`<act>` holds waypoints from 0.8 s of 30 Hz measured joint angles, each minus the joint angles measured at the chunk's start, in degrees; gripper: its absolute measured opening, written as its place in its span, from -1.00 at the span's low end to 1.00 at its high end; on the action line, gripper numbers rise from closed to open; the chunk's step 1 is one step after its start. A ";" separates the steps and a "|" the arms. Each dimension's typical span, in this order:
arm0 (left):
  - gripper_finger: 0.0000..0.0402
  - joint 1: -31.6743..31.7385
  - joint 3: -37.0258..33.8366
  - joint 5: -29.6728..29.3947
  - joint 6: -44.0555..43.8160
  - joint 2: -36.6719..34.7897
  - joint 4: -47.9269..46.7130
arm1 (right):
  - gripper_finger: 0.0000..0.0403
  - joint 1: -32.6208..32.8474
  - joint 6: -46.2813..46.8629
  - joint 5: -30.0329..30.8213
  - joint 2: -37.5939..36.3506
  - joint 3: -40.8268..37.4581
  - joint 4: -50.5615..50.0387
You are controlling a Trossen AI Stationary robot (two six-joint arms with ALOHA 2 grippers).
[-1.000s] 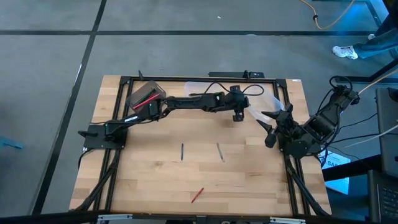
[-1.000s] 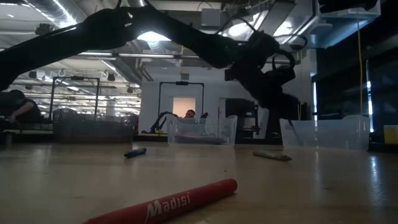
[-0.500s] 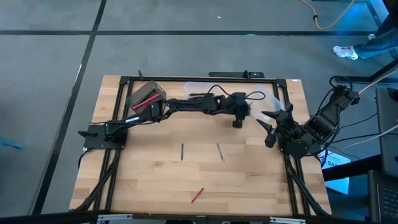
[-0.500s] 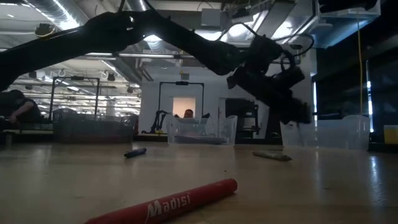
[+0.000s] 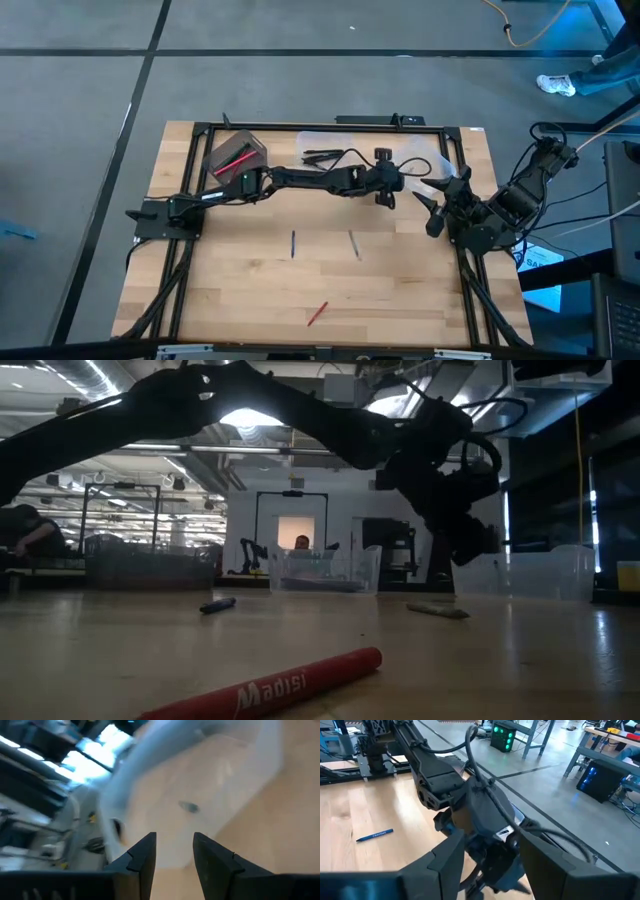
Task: Sort crayons/erasers/pens/pencils in bins
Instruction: Put the gray crayon into the right transparent bin
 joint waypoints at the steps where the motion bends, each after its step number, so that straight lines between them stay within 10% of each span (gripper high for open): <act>1: -0.40 0.04 0.00 1.50 -0.55 0.00 -0.80 | -0.05 0.01 0.00 0.00 0.00 0.00 0.00; 15: -0.40 -5.76 0.00 11.98 -0.91 -4.32 -25.57 | -0.05 0.00 0.04 -1.01 0.02 -0.02 -0.94; 24: -0.40 -10.89 0.00 33.19 2.10 -9.45 -46.79 | -0.05 0.02 -0.05 -4.39 0.46 -0.04 -1.00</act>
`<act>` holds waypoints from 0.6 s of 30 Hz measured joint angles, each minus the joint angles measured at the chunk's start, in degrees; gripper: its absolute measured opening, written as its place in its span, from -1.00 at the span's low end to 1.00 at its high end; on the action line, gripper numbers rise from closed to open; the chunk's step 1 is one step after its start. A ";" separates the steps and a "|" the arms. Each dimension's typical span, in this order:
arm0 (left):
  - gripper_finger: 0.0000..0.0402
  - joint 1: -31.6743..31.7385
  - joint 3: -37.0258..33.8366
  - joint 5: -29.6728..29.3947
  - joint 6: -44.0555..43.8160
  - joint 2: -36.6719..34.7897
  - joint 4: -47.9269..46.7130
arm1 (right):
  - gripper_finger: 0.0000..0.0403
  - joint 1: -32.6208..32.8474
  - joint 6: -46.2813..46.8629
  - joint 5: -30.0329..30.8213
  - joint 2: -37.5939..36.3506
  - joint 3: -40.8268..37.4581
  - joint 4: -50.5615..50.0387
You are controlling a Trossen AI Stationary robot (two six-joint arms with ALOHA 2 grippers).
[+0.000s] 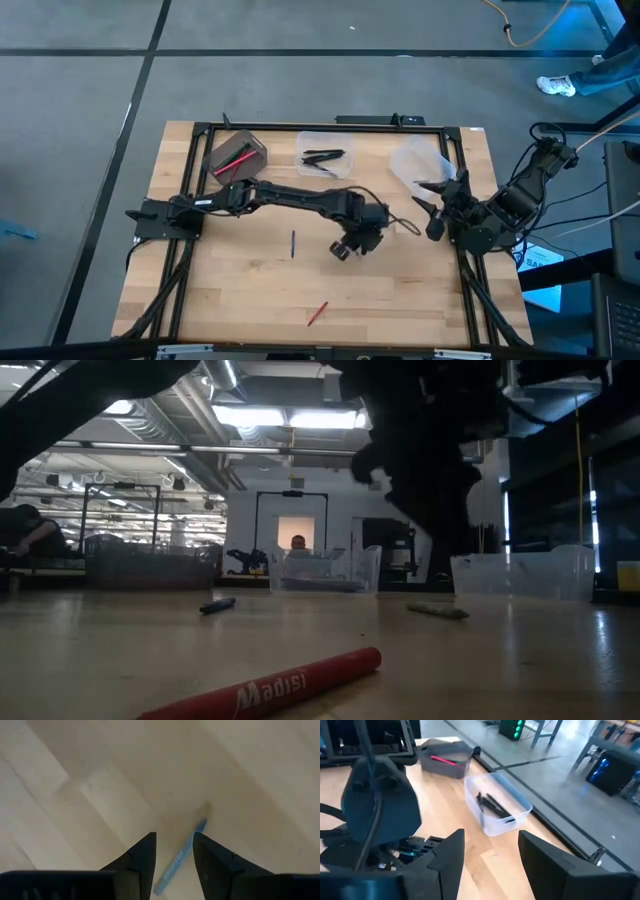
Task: Sort crayons/erasers/pens/pencils in bins
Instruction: Put the gray crayon into the right transparent bin
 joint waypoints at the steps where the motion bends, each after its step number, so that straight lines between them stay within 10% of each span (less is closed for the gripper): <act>1: -0.40 -0.21 0.00 -0.77 0.66 0.37 -0.53 | -0.05 0.00 -0.02 -0.45 0.07 0.00 0.00; 18: -0.40 0.36 0.00 -3.51 5.70 4.03 -6.35 | -0.05 0.00 -0.04 -4.61 0.33 0.00 0.50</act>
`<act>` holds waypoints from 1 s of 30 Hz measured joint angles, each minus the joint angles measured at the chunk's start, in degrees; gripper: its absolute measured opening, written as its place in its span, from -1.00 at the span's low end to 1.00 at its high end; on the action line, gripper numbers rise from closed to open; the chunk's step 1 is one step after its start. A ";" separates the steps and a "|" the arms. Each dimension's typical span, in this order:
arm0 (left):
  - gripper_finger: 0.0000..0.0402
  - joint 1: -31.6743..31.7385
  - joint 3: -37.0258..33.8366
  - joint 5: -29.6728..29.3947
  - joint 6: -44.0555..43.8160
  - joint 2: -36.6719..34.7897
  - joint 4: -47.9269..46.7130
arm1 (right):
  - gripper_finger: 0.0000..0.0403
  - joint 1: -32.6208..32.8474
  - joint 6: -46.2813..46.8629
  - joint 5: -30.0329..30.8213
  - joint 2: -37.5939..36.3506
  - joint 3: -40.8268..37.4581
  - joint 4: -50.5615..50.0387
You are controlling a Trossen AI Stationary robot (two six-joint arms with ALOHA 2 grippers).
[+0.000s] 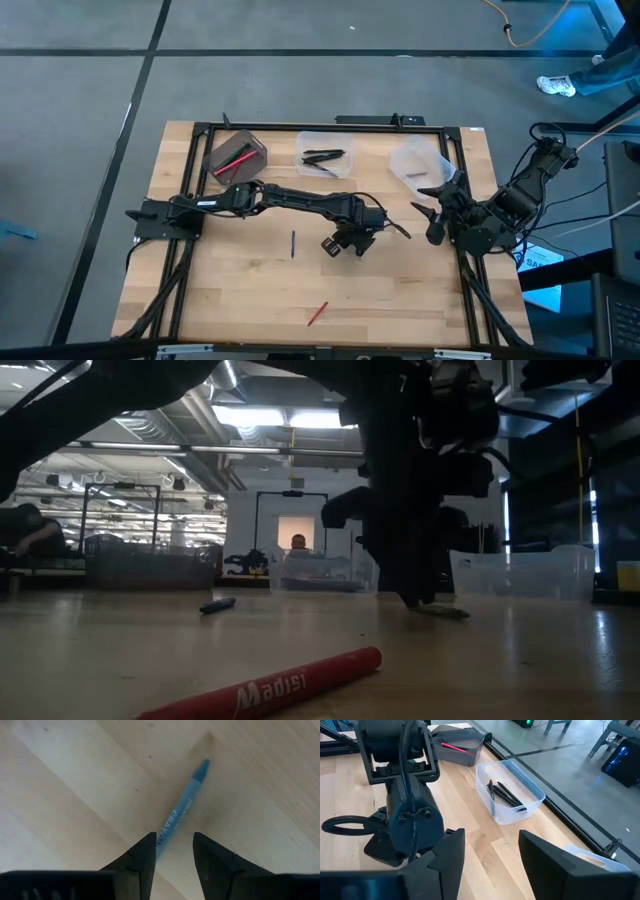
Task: Sort crayons/erasers/pens/pencils in bins
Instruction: Put the gray crayon into the right transparent bin
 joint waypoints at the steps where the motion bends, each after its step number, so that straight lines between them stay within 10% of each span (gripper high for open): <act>1: -0.40 0.00 -0.02 -0.02 0.00 0.00 -0.06 | -0.05 0.00 0.00 0.02 0.00 0.00 0.00; 23: -0.93 0.98 -3.40 -3.98 -1.89 1.50 10.01 | -0.05 -0.02 0.89 0.25 3.58 0.00 0.05; 30: -0.98 1.23 -1.75 -5.15 -2.37 1.57 14.05 | -0.07 0.00 3.10 12.10 4.93 -5.87 6.71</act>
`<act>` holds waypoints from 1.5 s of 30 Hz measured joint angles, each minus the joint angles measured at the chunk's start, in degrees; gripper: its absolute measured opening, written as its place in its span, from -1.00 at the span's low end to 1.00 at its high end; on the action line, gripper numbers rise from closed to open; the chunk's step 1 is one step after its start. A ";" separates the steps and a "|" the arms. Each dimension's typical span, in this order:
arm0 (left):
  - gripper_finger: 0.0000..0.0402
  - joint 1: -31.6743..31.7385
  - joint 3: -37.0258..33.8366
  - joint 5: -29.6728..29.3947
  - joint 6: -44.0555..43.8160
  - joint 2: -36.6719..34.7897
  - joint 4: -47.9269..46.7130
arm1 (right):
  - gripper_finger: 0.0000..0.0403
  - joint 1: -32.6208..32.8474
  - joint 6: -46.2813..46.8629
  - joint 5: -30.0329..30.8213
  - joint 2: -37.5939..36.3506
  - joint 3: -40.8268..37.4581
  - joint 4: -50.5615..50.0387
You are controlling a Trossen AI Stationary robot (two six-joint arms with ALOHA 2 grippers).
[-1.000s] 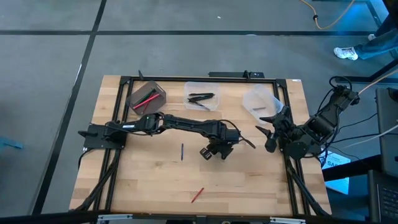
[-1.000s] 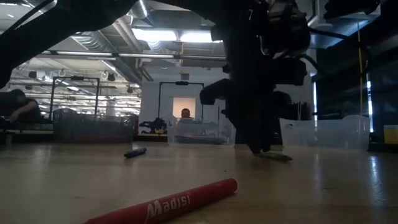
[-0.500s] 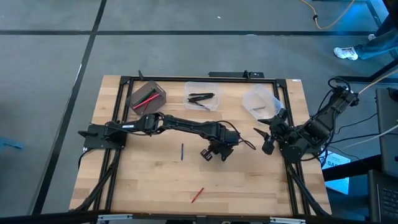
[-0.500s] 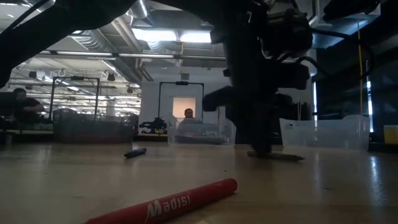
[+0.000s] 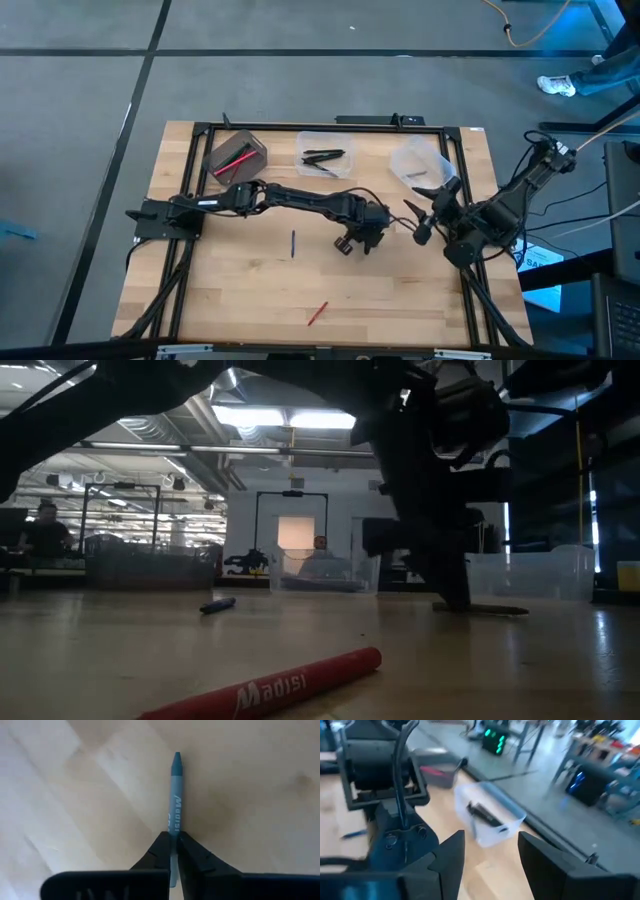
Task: Sort crayons/erasers/pens/pencils in bins
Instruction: Put the gray crayon into the right transparent bin
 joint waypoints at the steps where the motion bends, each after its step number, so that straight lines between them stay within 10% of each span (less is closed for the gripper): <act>1: -0.98 0.24 0.08 -0.17 -0.10 0.07 1.87 | -0.09 0.00 0.00 1.33 0.12 -0.90 0.88; 27: -0.99 6.39 1.64 2.73 -0.54 0.02 24.41 | -0.33 0.96 -5.45 7.16 0.18 -2.29 7.05; 45: -1.00 16.92 1.82 10.14 -16.15 1.91 60.73 | -0.33 4.23 -26.87 10.22 0.14 2.89 21.24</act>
